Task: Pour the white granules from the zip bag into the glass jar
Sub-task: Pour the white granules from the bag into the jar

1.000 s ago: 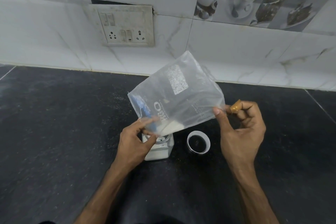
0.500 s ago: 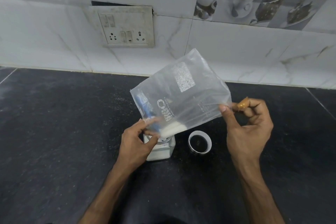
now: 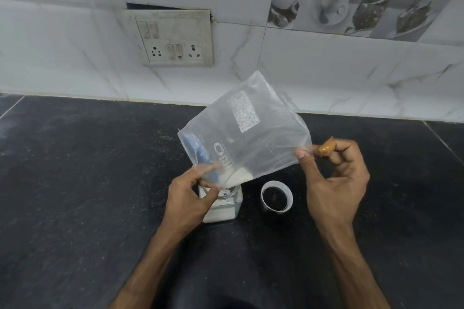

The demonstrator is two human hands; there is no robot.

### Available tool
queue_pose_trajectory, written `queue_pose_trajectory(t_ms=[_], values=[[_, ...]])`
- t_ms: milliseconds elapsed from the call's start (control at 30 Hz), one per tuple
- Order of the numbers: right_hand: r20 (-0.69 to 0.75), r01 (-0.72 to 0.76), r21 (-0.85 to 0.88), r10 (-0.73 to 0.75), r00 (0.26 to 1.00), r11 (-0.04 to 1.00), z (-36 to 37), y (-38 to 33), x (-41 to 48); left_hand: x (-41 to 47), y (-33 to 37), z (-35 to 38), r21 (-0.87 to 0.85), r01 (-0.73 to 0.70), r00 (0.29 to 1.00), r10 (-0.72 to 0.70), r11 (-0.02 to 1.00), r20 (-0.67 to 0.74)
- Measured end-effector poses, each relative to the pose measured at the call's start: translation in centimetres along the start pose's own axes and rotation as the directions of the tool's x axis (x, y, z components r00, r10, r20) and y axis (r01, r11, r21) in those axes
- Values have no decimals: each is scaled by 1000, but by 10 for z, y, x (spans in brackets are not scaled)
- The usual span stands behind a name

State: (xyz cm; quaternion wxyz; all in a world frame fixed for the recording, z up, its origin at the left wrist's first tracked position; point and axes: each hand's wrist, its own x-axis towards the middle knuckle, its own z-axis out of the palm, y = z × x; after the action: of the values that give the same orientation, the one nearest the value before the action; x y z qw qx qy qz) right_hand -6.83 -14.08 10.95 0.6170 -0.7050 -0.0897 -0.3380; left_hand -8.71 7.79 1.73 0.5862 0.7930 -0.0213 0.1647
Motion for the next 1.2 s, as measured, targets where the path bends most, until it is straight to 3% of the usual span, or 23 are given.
queue_pose_trajectory(t_ms=[800,1200], values=[[2,-53,2,53,999,999,2,0,0,0,1,0,33,-2,1000,2,999,-10],[-87,-26,11,27,996,1000,3,0,-2,-1,0,0,47,-9,1000,9,999,-7]])
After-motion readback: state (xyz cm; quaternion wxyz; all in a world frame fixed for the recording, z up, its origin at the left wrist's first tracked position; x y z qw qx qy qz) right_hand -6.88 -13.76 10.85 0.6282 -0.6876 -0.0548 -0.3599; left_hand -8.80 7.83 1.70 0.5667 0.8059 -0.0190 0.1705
